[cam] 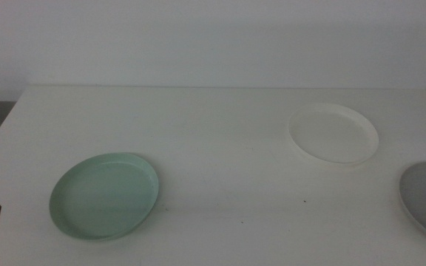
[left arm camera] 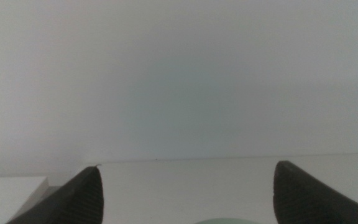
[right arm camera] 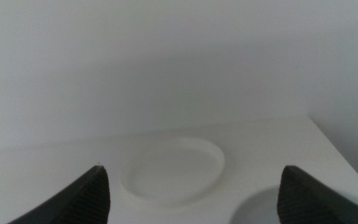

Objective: Stack the three bowls on top of each other.

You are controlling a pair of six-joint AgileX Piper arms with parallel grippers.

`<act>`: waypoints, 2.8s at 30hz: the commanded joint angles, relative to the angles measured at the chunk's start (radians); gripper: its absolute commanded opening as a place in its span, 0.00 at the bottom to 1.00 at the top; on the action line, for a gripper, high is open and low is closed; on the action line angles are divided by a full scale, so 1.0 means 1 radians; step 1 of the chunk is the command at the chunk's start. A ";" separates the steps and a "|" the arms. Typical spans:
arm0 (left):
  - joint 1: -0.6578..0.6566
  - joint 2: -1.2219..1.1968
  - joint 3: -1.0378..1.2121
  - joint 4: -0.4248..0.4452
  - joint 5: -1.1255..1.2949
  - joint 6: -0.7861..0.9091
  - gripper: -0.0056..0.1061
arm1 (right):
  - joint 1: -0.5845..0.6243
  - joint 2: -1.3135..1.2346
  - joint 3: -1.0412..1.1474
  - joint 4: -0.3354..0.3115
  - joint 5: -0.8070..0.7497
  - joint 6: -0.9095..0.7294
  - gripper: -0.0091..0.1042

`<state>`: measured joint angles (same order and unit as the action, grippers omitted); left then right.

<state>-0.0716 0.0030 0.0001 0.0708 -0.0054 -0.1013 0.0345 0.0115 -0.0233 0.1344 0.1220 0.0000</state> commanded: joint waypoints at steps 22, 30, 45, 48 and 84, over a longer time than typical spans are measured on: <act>0.001 -0.003 0.000 -0.001 -0.012 -0.003 0.89 | -0.004 0.691 -0.774 0.058 0.591 0.059 0.88; 0.001 -0.003 0.000 -0.001 -0.012 -0.003 0.89 | -0.004 0.683 -0.777 0.024 0.651 0.122 0.88; 0.001 -0.003 0.000 -0.001 -0.012 -0.003 0.89 | -0.044 1.084 -1.214 -0.366 1.016 0.324 0.75; 0.001 -0.003 0.000 -0.001 -0.012 -0.003 0.89 | -0.141 1.192 -1.295 -0.301 1.050 0.267 0.74; 0.001 -0.003 0.000 -0.001 -0.012 -0.003 0.89 | -0.564 1.906 -1.116 -0.003 0.641 -0.358 0.60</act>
<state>-0.0716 0.0030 0.0001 0.0708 -0.0054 -0.1013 -0.5231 1.9075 -1.1424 0.1152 0.7812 -0.3454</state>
